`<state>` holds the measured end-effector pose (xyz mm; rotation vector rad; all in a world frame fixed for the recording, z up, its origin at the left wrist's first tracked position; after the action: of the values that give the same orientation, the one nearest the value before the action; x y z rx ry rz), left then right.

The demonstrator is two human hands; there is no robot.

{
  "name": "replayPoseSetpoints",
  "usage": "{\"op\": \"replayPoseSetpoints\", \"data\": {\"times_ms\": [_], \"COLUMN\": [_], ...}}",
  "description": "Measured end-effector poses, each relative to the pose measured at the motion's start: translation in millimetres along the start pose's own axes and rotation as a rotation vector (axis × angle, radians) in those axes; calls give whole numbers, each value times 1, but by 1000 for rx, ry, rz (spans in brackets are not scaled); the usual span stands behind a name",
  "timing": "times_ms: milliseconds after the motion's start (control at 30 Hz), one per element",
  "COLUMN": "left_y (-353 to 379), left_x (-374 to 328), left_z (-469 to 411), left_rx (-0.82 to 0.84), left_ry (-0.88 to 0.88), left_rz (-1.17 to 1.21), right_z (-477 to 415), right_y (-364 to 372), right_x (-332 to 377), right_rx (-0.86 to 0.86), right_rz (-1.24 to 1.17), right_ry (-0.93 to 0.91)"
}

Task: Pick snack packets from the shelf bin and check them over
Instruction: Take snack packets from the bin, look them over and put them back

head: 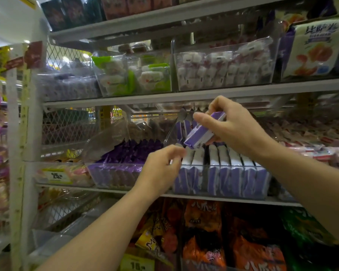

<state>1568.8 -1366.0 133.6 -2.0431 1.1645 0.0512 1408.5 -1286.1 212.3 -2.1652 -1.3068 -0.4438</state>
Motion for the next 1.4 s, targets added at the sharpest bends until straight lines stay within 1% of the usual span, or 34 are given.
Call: {"op": "replayPoseSetpoints", "data": {"times_ms": [33, 100, 133, 200, 267, 300, 333, 367, 433, 533, 633, 700, 733, 833, 900, 1000, 1133, 1267, 1400], "left_y": [-3, -6, -6, -8, -10, -9, -8, -4, 6, 20, 31, 42, 48, 64, 69, 70, 66, 65, 62], "left_x": [0, 0, 0, 4, 12, 18, 24, 31, 44, 65, 81, 85, 87, 89, 92, 95, 98, 104, 106], "left_z": [2, 4, 5, 8, 13, 17, 22, 29, 44, 70, 95, 109, 115, 123, 123, 121, 121, 127, 132], "left_rx": [-82, -163, -162, -98, -12, -2, -13, -48, -143, -255, -258, -228, -211, -146, -111, -88, -59, -9, 9], "left_ry": [-35, -149, -229, -381, -425, -425, -431, -453, -501, -473, -345, -283, -272, -267, -283, -325, -427, -522, -597], "left_rz": [80, 289, 413, 683, 980, 1073, 1102, 1060, 866, 655, 499, 399, 386, 392, 423, 527, 721, 760, 807], "right_z": [7, 22, 28, 42, 58, 66, 75, 84, 99, 116, 124, 128, 129, 128, 127, 130, 140, 141, 143], "right_y": [7, 24, 33, 51, 71, 81, 92, 103, 121, 139, 148, 153, 155, 161, 162, 161, 159, 157, 156], "right_x": [0, -4, -8, -19, -32, -41, -49, -57, -71, -94, -109, -118, -121, -129, -134, -136, -139, -136, -136], "right_rx": [-34, -66, -75, -74, -41, -27, -20, -14, 18, 73, 39, -32, -75, -167, -188, -161, -97, -75, -47], "right_rz": [44, 14, -51, -212, -321, -342, -356, -378, -465, -524, -556, -637, -673, -788, -887, -954, -917, -931, -1055], "right_ry": [-62, -138, -159, -163, -131, -111, -91, -70, -31, 94, 279, 350, 381, 498, 539, 550, 580, 652, 765]}}
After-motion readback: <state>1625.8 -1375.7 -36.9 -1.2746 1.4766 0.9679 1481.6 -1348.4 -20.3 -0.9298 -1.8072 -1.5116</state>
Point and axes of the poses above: each hand's wrist, its own z-axis away from the middle knuckle, its own y-axis out of the palm, x = y × z, the point moved 1 cm from there along -z, towards the middle knuckle, and after that the axes turned 15 degrees about -z, right-handed, at the moved point
